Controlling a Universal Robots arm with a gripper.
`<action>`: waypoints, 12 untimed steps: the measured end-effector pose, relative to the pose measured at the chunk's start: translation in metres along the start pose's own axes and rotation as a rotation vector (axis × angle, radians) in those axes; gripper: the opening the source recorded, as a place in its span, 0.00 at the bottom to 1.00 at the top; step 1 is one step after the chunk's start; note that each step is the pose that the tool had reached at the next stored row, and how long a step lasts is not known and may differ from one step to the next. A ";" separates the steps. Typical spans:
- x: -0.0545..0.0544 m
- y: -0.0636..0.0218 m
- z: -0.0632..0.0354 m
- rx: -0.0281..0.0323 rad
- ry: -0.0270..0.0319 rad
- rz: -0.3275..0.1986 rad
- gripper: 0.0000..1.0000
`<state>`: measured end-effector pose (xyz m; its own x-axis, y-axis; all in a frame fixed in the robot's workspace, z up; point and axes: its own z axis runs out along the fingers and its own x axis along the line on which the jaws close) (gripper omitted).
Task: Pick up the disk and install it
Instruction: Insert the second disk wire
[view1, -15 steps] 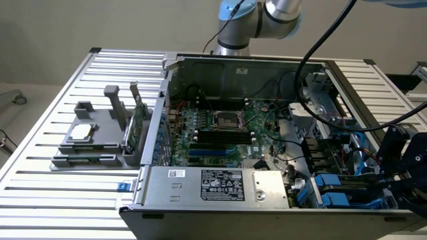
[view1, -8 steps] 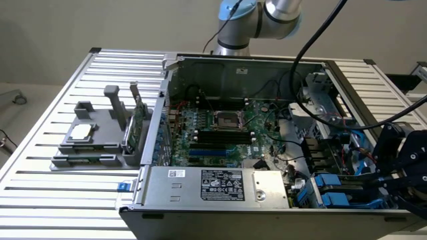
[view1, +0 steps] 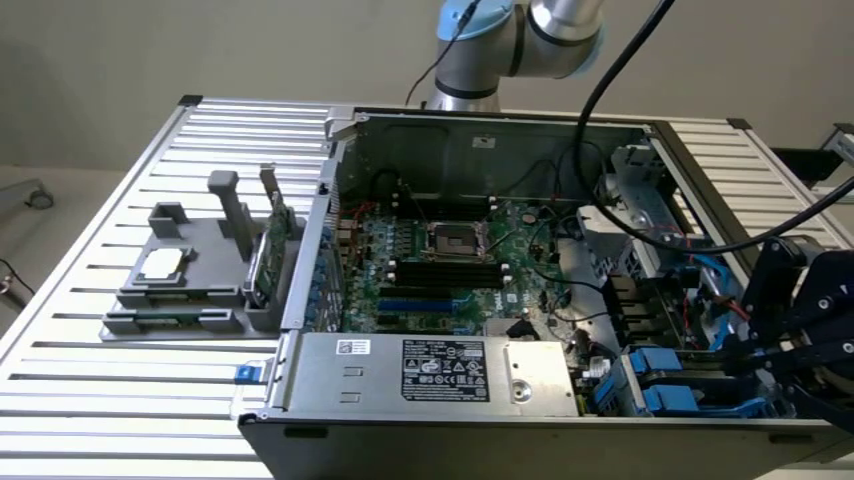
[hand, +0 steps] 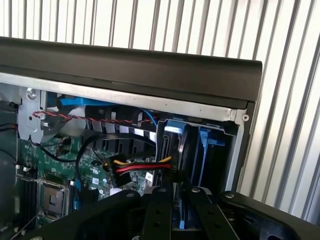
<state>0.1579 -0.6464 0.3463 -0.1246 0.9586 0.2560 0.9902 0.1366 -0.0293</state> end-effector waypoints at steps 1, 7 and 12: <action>0.001 -0.0005 0.0002 0.0001 -0.0045 0.000 0.16; 0.006 -0.0055 0.0018 -0.0038 -0.0389 0.000 0.16; 0.015 -0.0096 0.0044 -0.0099 -0.0770 0.000 0.16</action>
<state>0.1462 -0.6318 0.3463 -0.1289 0.9750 0.1810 0.9907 0.1346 -0.0195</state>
